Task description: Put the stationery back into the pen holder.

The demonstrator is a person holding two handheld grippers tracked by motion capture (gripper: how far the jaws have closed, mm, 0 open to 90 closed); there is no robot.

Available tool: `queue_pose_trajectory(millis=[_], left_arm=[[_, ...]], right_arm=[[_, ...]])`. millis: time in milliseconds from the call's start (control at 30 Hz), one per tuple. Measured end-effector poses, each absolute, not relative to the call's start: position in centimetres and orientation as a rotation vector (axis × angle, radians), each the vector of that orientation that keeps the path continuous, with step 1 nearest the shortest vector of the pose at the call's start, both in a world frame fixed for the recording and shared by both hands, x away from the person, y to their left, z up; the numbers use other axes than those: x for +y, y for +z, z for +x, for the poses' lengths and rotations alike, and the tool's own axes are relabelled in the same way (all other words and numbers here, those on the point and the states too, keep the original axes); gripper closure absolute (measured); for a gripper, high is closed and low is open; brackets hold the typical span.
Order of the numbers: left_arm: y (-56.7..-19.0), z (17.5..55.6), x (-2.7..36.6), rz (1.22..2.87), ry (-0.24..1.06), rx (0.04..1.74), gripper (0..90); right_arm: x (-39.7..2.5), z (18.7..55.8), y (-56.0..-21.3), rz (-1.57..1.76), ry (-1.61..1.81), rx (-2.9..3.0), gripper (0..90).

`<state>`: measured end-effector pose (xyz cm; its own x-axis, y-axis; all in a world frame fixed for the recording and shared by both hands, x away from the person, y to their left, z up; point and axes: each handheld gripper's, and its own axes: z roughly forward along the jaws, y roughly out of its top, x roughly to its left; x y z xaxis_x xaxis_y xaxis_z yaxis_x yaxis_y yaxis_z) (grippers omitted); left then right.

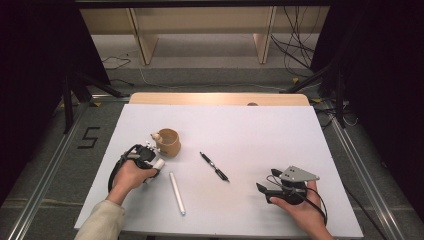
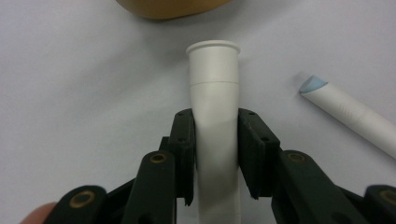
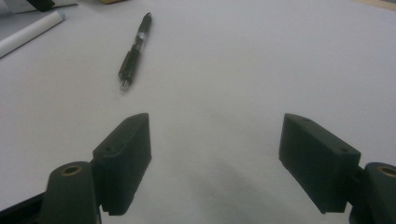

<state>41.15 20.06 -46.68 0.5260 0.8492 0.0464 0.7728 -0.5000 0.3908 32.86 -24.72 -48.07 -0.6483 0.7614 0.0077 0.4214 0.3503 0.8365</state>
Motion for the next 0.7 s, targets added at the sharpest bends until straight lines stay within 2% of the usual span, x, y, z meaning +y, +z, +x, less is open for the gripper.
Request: queue_pose_trajectory(millis=[567,700], left_arm=[[-46.6,40.4,20.2,2.333,0.343,1.384,69.6],[-46.3,40.1,20.3,2.26,0.344,1.378,69.6]], right_arm=[[-24.7,32.8,-48.0,1.03,1.215,2.232,26.3],[-24.7,32.8,-48.0,1.03,1.216,2.232,26.4]])
